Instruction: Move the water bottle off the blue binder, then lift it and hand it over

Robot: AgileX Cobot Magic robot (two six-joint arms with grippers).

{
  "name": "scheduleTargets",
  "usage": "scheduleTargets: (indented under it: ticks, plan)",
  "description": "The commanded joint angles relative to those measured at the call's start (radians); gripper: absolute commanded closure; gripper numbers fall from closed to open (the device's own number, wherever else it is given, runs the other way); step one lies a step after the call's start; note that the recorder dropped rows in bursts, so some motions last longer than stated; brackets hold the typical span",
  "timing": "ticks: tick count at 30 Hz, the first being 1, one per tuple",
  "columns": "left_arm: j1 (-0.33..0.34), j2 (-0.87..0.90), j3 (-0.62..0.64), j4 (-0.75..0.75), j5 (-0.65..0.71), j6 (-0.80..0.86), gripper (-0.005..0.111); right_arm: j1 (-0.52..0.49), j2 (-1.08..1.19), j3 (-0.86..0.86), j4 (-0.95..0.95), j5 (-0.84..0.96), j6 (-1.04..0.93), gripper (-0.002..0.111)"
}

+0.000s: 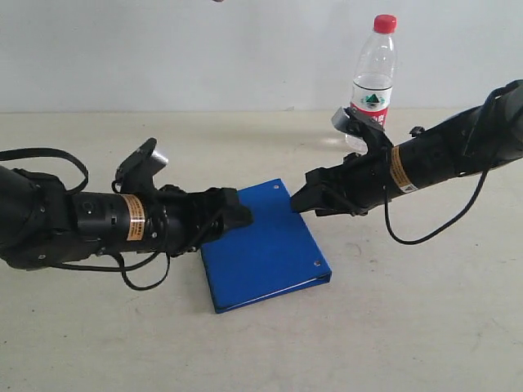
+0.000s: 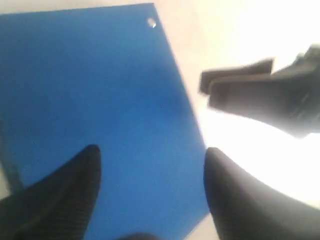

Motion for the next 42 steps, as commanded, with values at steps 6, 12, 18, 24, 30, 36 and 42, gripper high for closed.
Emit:
scheduleTargets:
  ticks: [6,12,18,24,30,36,42]
  plan:
    - [0.008,0.005,0.067,-0.221,0.062,0.015,0.052,0.0,-0.002,-0.002,0.001,-0.021,-0.003,0.057]
    - [0.008,0.005,0.081,-0.221,0.054,0.035,0.052,0.0,-0.002,-0.002,0.001,-0.041,-0.002,0.057]
    - [0.008,0.065,0.025,-0.151,-0.001,0.059,0.052,0.0,-0.002,-0.002,0.001,-0.152,-0.002,0.057]
    - [0.008,0.205,-0.036,-0.028,-0.321,-0.051,0.051,0.0,-0.002,-0.002,0.001,-0.173,-0.002,0.057]
    - [0.008,0.211,-0.036,-0.022,-0.685,0.03,0.052,0.0,-0.002,-0.002,0.001,-0.162,-0.009,0.057]
    - [0.008,0.211,-0.036,-0.022,-0.679,0.044,0.052,0.0,-0.002,-0.002,0.001,-0.158,-0.061,0.057]
    - [0.008,0.211,-0.036,-0.049,-0.493,0.062,0.052,0.0,-0.018,-0.004,0.001,-0.158,-0.097,0.057]
